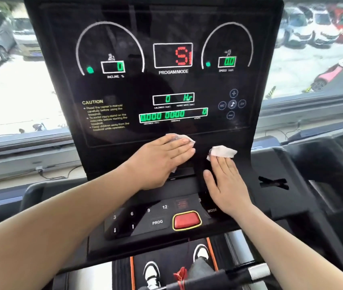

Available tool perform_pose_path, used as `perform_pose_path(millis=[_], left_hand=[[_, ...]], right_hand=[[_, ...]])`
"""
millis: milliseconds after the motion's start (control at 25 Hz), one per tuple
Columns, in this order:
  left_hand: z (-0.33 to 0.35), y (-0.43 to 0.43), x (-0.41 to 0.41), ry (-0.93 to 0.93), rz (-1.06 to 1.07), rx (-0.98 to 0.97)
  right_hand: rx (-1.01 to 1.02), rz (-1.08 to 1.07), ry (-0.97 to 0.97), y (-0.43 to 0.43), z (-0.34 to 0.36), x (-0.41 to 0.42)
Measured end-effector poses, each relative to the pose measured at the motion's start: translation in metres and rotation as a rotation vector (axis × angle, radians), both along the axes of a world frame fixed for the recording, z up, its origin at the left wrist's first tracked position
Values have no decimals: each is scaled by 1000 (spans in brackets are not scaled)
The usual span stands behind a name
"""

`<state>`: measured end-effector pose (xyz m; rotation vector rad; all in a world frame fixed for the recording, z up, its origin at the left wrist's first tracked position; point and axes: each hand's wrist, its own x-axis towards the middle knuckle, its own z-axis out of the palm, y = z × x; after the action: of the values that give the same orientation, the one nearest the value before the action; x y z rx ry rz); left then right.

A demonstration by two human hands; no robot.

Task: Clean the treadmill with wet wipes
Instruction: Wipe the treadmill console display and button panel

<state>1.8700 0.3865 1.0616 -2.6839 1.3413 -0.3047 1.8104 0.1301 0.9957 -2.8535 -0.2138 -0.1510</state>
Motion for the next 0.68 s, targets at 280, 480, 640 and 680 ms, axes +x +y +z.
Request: perform_pose_path(millis=[280,480,640,680], left_hand=[[-7,-96,12,24,12,8],[-10,-168,14,17,135,29],[-30,-188,-10,95,239,-52],[-36,-193,-14,113,252,-37]], right_hand=[[-62,6,-19,-59,11,16],[-107,95,-35,-113,34,49],[-129,202,-52,-139,17,43],[-123,217,-49,-143,11,40]])
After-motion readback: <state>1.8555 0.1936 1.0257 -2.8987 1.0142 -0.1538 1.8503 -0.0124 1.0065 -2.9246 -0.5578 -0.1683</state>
